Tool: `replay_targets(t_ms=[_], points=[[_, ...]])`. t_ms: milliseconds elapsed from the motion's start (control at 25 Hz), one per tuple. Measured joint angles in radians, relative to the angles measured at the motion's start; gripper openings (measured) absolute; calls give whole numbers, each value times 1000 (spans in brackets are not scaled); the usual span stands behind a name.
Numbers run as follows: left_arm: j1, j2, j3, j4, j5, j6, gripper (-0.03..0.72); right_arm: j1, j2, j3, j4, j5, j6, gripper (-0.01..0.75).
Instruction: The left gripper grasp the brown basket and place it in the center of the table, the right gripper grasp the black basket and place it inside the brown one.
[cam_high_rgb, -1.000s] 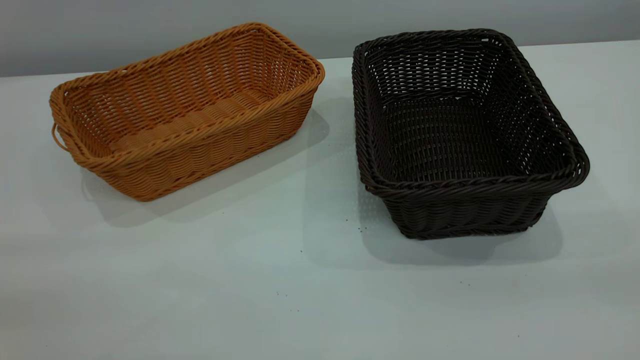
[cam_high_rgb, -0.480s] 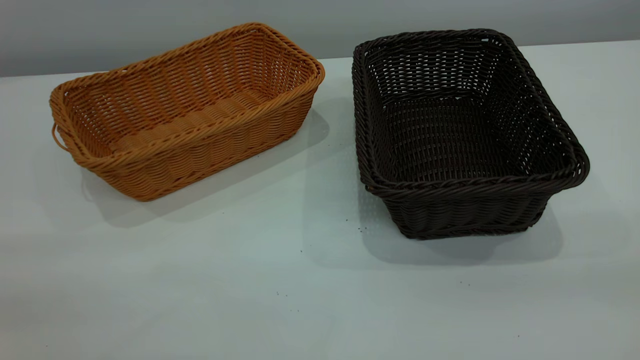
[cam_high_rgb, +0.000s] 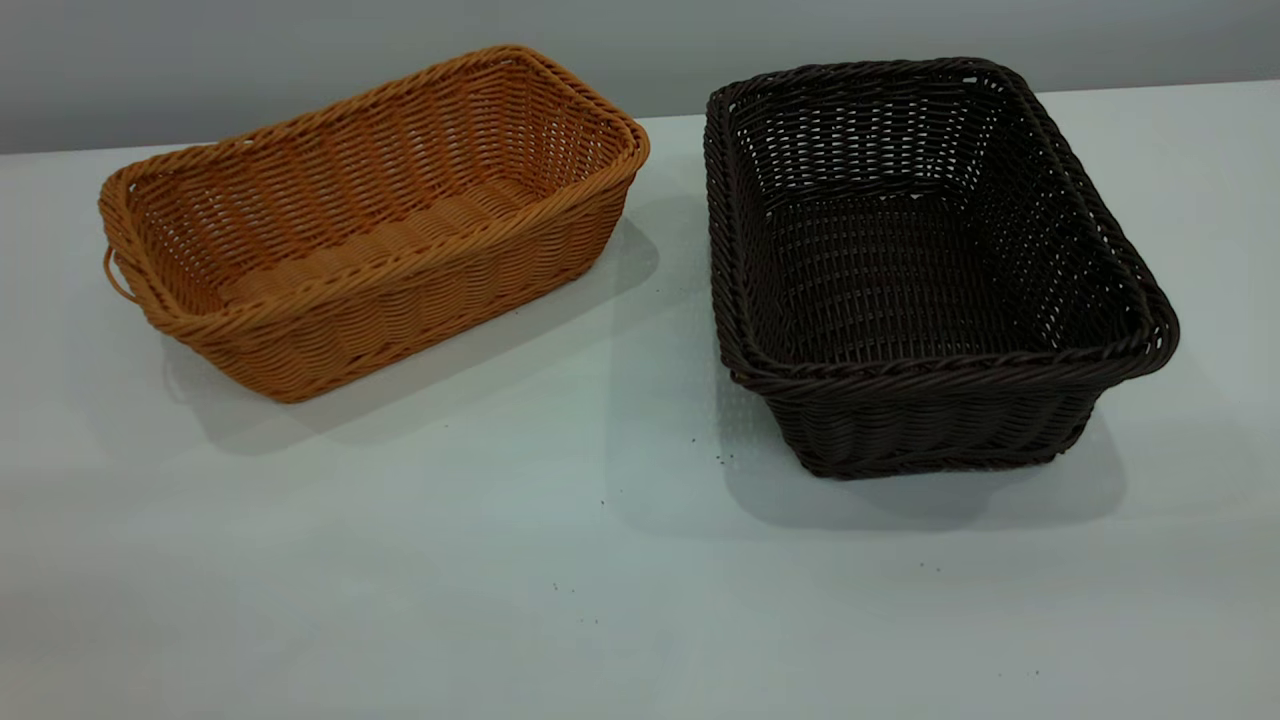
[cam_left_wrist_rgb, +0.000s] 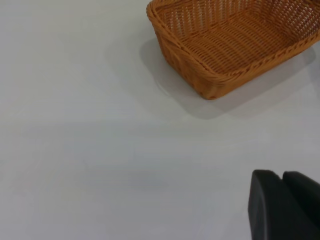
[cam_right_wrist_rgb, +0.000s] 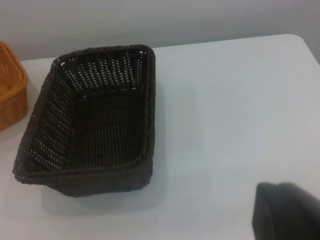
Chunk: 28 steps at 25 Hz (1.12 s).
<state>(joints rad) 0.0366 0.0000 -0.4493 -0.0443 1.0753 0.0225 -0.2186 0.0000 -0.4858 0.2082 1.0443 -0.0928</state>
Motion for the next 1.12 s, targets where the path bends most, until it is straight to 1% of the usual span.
replay_targets(t_ms=[80,200,320,400,480,560,680,760,840,920,1120], points=[[0,0,-6,-17,-8,0,61,0,0,-1,6,1,0,-1],[0,5,-27,-84,-45,-5,76,0,0,-15,61,0,8,5],[0,47,-28,-147,-100,11,111,0,14,-20,146,6,5,44],[0,87,-38,-197,-131,55,153,0,62,-27,211,6,-11,102],[0,146,-63,-244,-158,126,208,0,114,-38,265,5,-27,183],[0,208,-91,-280,-187,202,282,0,176,-45,327,-1,-57,269],[0,312,-116,-284,-252,298,379,0,265,-45,403,-31,-73,397],[0,390,-118,-283,-290,353,424,0,323,-45,462,-59,-70,456],[-1,461,-118,-280,-329,407,447,0,386,-45,536,-82,-70,479],[-11,536,-118,-272,-362,465,454,0,440,-45,615,-99,-84,488],[-83,721,-136,-199,-459,612,456,0,569,-45,819,-150,-116,489]])
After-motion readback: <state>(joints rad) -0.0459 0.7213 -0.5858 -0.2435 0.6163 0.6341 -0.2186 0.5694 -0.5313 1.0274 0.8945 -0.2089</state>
